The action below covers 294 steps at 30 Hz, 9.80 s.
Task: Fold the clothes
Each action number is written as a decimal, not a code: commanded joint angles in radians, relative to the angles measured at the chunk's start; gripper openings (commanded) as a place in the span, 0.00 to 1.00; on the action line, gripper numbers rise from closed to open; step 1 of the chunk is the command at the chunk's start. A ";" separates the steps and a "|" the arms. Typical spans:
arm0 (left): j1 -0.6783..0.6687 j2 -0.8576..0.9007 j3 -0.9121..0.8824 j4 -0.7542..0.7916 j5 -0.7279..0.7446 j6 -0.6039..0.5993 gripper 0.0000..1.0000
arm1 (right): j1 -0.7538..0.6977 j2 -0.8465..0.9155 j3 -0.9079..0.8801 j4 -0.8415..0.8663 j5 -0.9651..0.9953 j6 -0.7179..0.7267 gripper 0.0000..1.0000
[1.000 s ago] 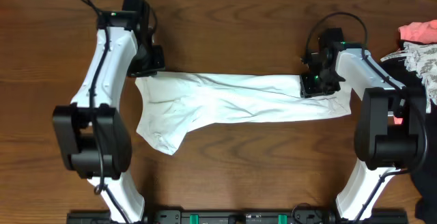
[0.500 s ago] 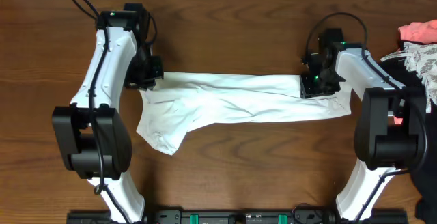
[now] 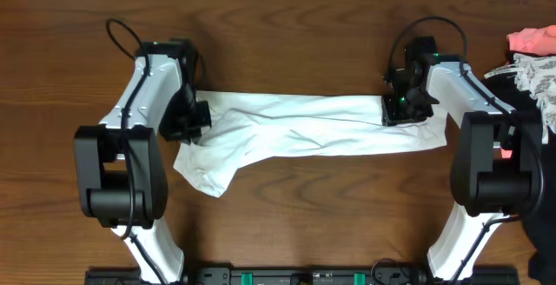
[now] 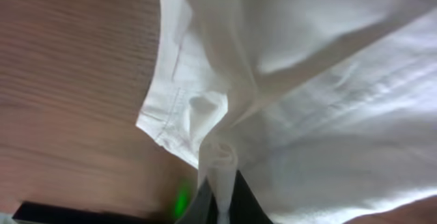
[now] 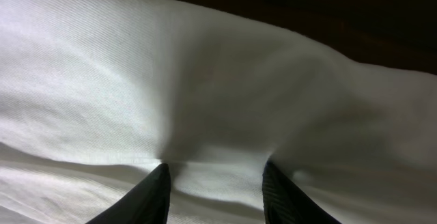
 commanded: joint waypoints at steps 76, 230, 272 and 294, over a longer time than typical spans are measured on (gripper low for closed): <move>-0.137 -0.181 0.030 0.143 0.066 -0.053 0.79 | -0.001 0.008 -0.023 -0.006 0.040 0.005 0.61; -0.299 -0.230 -0.463 0.311 -0.042 0.177 0.06 | -0.001 0.008 -0.023 -0.004 0.040 0.005 0.64; -0.296 -0.270 -0.320 0.337 -0.223 0.196 0.06 | -0.001 0.008 -0.023 -0.003 0.040 0.005 0.64; -0.281 -0.269 -0.293 0.430 -0.338 0.221 0.10 | -0.001 0.008 -0.023 -0.004 0.040 0.005 0.64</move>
